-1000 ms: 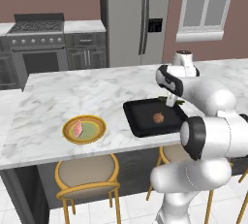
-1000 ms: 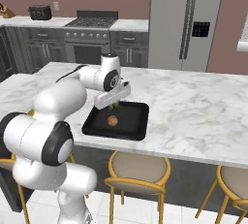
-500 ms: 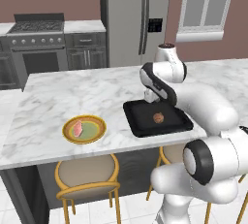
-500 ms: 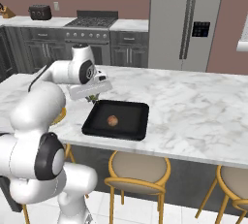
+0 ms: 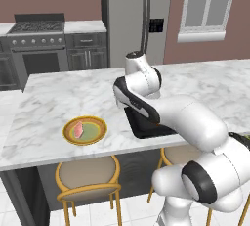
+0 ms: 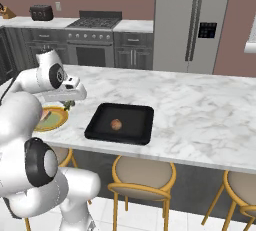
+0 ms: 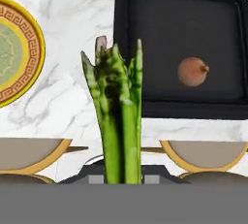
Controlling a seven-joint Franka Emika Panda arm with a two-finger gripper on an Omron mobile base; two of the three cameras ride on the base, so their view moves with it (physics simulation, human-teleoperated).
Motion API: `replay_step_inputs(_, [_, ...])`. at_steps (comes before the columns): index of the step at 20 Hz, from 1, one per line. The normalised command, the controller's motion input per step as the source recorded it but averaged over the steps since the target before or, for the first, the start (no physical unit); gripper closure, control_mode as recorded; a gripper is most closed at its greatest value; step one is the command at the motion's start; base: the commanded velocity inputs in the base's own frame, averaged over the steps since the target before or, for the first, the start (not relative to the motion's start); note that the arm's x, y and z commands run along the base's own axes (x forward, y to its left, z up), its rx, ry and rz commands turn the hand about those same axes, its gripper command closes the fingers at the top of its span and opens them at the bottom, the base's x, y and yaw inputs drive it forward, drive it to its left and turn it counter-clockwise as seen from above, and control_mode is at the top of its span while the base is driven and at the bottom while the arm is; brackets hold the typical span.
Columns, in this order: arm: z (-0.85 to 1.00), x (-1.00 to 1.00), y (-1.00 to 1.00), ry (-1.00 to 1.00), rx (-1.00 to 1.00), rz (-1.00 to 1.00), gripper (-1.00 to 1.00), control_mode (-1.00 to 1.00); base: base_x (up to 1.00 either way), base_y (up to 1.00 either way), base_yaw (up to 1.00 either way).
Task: Create a steak meal by picking up the steak and asparagus from the tray and placing them on the plate. Leave the onion on the tray.
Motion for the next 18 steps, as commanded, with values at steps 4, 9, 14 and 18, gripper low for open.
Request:
replay_step_inputs(4, [-0.14, -0.04, 0.84, -0.02, 0.08, -0.45, 1.0, -1.0, 0.0, 0.0, 0.0])
replay_step_inputs(9, [-0.38, 0.07, 0.42, -0.02, 0.25, -0.18, 1.0, -1.0, 0.0, 0.0, 0.0])
replay_step_inputs(14, [-0.56, 0.24, 0.16, 0.0, 0.2, 0.0, 1.0, -1.0, 0.0, 0.0, 0.0])
replay_step_inputs(18, [-0.41, 0.28, 0.49, 0.0, 0.0, 0.05, 1.0, -1.0, 0.0, 0.0, 0.0])
